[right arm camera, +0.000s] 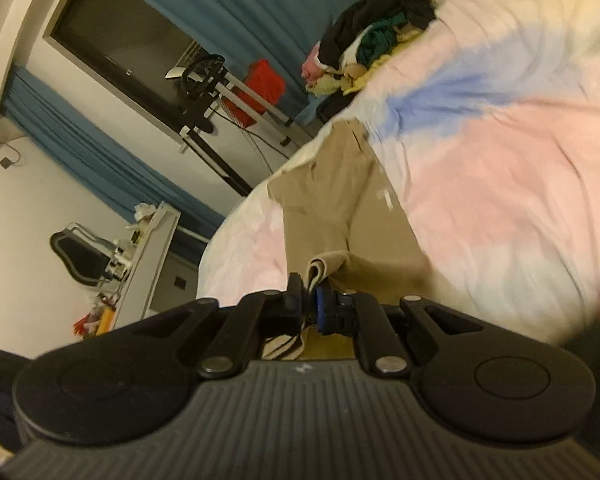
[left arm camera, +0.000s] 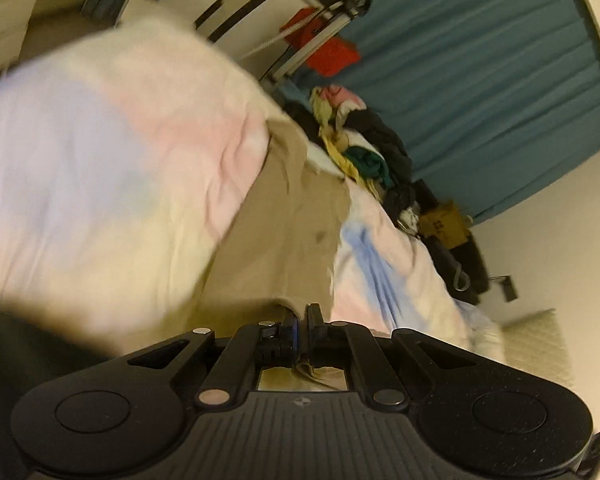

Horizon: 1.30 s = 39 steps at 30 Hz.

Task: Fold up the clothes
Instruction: 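Grasp the hem end with both grippers and fold it over toward the collar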

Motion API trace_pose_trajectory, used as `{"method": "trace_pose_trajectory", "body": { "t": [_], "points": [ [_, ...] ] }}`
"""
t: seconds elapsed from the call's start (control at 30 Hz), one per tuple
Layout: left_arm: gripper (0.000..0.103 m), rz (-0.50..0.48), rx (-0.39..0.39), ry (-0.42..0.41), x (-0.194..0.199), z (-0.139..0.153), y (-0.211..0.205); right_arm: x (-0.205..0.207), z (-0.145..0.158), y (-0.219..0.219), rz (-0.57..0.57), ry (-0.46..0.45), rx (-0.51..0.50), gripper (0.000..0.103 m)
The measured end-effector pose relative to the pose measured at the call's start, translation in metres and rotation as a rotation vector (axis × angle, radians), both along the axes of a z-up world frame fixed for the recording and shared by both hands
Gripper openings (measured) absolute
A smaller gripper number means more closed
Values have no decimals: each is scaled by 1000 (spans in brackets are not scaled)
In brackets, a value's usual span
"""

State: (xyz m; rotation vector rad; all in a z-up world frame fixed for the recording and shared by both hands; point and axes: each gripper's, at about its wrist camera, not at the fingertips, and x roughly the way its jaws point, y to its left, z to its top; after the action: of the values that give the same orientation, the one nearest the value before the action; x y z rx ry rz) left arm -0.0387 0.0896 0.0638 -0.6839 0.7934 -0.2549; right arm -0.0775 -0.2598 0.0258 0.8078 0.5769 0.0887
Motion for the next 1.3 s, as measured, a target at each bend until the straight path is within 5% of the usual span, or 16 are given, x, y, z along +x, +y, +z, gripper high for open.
{"method": "trace_pose_trajectory", "body": {
  "t": [0.33, 0.8, 1.0, 1.1, 1.2, 1.3],
  "points": [
    [5, 31, 323, -218, 123, 13, -66, 148, -1, 5, -55, -23, -216, 9],
    [5, -53, 546, -212, 276, -118, -112, 287, -121, 12, 78, -12, -468, 10],
    [6, -101, 630, -206, 290, -149, -119, 309, -151, 10, 103, 40, -460, 10],
    [13, -94, 627, -222, 281, -137, -119, 301, -142, 10, 91, 32, -453, 12],
    [34, -83, 612, -266, 257, -116, -118, 284, -124, 8, 74, 17, -425, 13],
    [39, -82, 595, -321, 223, -91, -118, 254, -96, 7, 51, -49, -426, 13]
  ]
}}
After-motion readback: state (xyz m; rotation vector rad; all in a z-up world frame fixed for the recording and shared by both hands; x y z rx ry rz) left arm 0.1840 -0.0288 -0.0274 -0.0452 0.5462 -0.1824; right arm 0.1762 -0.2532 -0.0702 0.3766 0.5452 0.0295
